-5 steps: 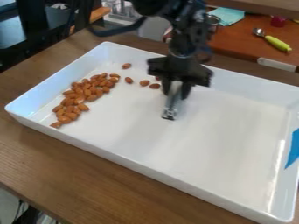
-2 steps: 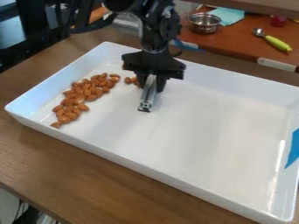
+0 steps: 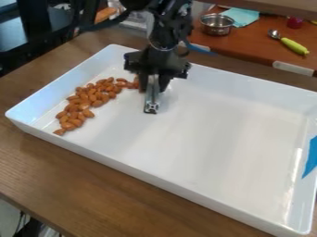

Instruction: Sweep into pile

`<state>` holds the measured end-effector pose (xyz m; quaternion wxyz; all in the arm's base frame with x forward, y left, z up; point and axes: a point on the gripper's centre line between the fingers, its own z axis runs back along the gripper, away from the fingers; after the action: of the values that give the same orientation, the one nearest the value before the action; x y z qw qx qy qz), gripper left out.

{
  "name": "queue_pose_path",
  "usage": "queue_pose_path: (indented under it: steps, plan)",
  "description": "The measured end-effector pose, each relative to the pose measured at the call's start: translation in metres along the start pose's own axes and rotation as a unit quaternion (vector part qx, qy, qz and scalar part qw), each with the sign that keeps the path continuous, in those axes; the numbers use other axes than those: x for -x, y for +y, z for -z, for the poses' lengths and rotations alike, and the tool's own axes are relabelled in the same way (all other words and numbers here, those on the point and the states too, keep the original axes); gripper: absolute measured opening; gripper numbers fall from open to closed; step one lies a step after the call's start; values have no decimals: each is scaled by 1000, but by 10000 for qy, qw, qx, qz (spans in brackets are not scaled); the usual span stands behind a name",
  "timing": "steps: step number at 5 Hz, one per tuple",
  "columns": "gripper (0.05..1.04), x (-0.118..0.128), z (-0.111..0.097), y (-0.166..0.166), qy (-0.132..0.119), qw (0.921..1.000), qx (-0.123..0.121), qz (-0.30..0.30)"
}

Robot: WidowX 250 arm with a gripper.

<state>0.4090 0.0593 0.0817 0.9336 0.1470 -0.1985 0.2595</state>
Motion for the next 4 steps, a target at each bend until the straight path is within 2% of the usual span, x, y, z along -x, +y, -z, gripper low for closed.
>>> queue_pose_path:
  steps: [1, 2, 3, 4]
  plan:
    - [380, 0, 2, 6, 64, 9984, -465, -299]
    - [380, 5, 3, 15, 178, 9955, -759, -540]
    - [380, 9, 2, 20, 256, 9938, -911, -578]
    - [380, 17, 1, 27, 320, 9898, -1229, -639]
